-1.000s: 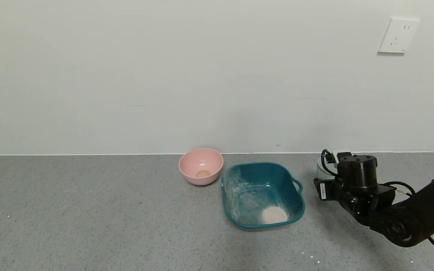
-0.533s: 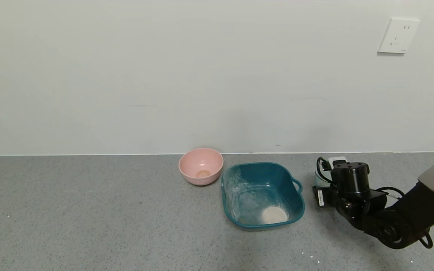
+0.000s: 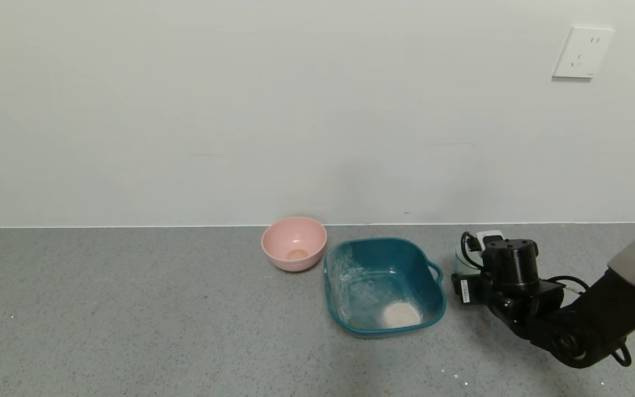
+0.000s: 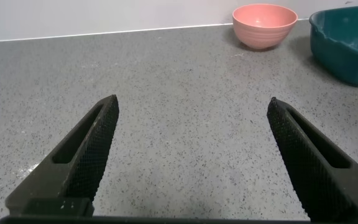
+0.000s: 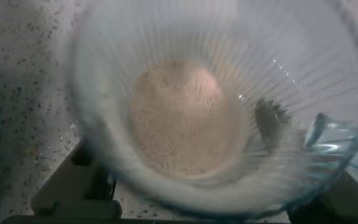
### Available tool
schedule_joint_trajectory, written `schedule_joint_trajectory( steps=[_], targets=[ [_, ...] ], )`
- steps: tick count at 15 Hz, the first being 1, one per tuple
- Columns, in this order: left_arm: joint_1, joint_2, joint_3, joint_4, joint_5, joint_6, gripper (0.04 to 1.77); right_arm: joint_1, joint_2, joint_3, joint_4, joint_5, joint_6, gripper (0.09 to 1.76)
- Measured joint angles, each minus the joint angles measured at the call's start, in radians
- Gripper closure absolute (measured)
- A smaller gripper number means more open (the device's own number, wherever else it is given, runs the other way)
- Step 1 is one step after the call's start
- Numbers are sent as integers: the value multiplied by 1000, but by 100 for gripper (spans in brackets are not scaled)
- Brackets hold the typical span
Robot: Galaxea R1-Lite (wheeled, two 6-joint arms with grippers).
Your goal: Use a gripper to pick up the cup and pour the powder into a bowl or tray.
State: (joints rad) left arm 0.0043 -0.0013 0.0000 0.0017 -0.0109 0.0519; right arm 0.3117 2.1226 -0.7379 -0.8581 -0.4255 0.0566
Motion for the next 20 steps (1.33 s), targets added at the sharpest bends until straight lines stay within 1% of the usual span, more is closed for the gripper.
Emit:
schedule_joint_trajectory(
  steps=[4, 8, 13, 16, 20],
  targets=[
    [0, 0, 0, 0, 0, 0, 9, 1, 0, 5, 1, -1, -1, 29],
    [0, 0, 0, 0, 0, 0, 9, 7, -19, 30, 5, 1, -2, 23],
    [0, 0, 0, 0, 0, 0, 9, 58, -81, 74, 15, 2, 3, 19],
    [0, 0, 0, 0, 0, 0, 9, 83, -117, 117, 16, 2, 4, 17],
    [0, 0, 0, 0, 0, 0, 9, 90, -153, 195, 9, 2, 6, 16]
  ],
)
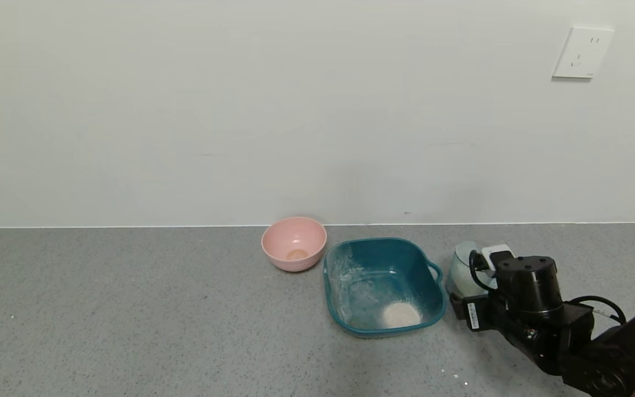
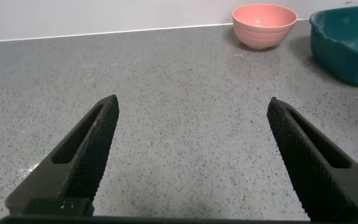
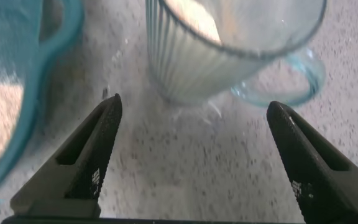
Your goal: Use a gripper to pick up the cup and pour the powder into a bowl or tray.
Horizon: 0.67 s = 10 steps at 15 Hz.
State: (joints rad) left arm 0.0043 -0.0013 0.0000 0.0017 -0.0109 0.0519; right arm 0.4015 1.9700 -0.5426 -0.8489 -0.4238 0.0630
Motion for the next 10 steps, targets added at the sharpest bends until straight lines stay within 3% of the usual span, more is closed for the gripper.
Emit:
schedule_joint_trajectory(
  steps=[10],
  targets=[
    [0, 0, 0, 0, 0, 0, 9, 32, -210, 229, 0, -4, 34, 15]
  ],
)
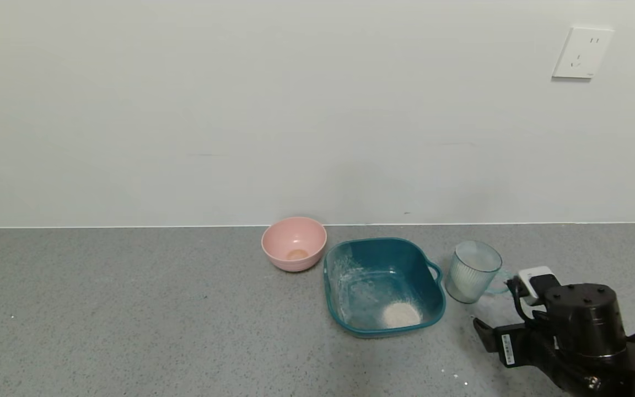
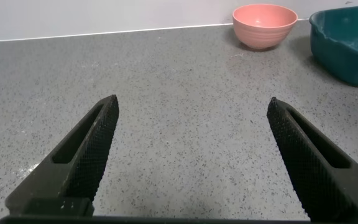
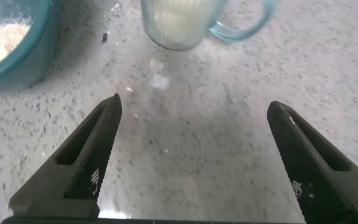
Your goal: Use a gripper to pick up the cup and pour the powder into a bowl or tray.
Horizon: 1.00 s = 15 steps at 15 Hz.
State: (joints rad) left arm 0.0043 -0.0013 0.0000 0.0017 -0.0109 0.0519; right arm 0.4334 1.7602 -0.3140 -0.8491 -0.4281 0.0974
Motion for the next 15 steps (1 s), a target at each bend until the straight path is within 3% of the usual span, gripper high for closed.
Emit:
schedule_joint_trajectory(
  steps=[11, 15],
  targets=[
    [0, 0, 0, -2, 0, -6, 9, -18, -401, 212, 35, -12, -13, 15],
    [0, 0, 0, -2, 0, -6, 9, -19, -551, 232, 153, -12, -28, 15]
  ],
)
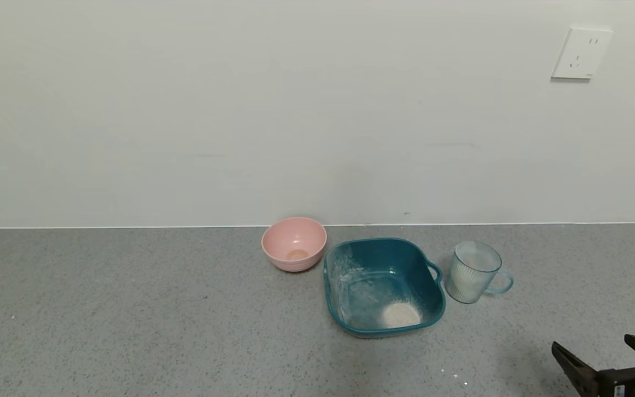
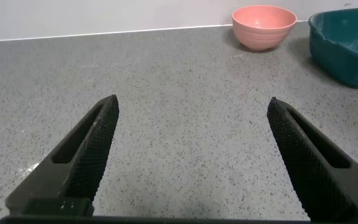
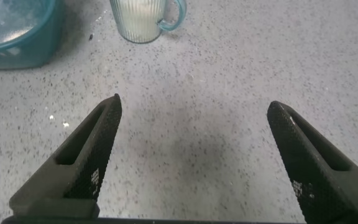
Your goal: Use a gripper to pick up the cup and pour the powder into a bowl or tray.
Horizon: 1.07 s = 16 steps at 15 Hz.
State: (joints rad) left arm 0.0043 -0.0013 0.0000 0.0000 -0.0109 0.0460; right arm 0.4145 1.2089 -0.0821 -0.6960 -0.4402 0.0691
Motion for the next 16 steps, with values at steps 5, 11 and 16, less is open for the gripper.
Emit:
schedule_joint_trajectory(
  steps=[5, 11, 16],
  targets=[
    [0, 0, 0, 0, 0, 0, 9, 16, -250, -37, 260, 13, -15, 15],
    [0, 0, 0, 0, 0, 0, 9, -220, -577, -51, 475, 243, -45, 15],
    [0, 0, 0, 0, 0, 0, 9, -403, -858, -53, 641, 391, -77, 15]
  ],
)
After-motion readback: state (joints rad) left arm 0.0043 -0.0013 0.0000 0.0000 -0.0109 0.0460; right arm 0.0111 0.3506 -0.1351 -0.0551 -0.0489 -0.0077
